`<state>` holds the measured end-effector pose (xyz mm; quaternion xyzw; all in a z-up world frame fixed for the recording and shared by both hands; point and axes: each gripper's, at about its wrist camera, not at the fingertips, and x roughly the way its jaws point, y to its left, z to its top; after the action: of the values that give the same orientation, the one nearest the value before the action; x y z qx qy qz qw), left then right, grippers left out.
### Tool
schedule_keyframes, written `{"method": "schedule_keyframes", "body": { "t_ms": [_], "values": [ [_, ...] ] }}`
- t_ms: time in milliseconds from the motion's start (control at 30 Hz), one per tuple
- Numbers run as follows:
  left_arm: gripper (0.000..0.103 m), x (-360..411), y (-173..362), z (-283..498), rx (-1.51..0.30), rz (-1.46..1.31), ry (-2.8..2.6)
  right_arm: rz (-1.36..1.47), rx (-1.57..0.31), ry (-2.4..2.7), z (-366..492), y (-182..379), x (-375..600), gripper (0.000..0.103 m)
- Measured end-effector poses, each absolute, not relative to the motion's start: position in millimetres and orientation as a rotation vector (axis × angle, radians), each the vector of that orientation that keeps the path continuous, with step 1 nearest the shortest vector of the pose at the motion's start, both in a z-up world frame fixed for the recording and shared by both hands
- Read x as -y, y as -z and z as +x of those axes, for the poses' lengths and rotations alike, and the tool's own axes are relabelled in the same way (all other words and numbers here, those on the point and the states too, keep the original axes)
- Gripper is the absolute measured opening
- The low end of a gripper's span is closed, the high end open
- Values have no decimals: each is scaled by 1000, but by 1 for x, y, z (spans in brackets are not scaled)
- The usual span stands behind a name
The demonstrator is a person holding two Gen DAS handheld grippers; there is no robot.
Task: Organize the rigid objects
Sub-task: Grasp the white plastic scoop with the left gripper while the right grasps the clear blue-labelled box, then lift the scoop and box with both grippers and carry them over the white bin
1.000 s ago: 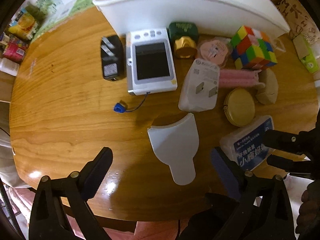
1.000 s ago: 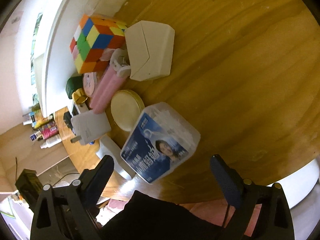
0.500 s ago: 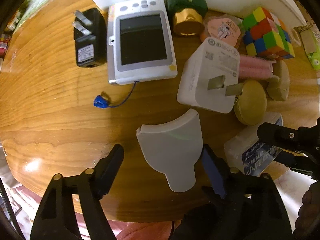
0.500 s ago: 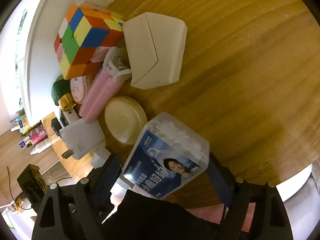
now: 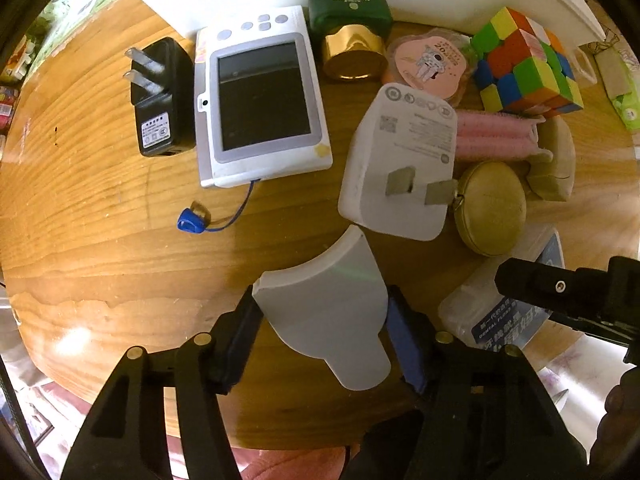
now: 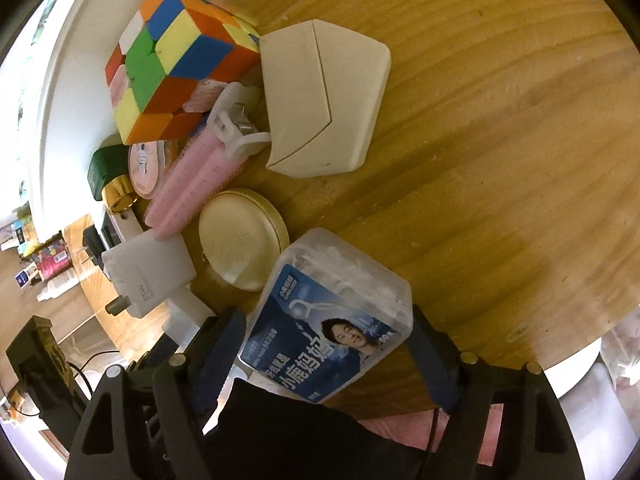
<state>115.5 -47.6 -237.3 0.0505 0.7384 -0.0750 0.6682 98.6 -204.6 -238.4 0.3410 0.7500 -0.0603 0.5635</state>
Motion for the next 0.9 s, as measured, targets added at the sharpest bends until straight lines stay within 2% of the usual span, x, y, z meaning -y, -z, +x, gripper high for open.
{"method": "schedule_keyframes", "body": {
  "t_ms": [300,567,900],
  "values": [
    [64,56,229,95,-1601,119,185,827,-1731,115,77,240,207,76],
    [64,54,195,70,-1501,109,152,824,-1676,71,63,236,210,73],
    [64,50,136,32,-1293,98,95,784,-1538,-23,49,201,217,68]
  ]
}}
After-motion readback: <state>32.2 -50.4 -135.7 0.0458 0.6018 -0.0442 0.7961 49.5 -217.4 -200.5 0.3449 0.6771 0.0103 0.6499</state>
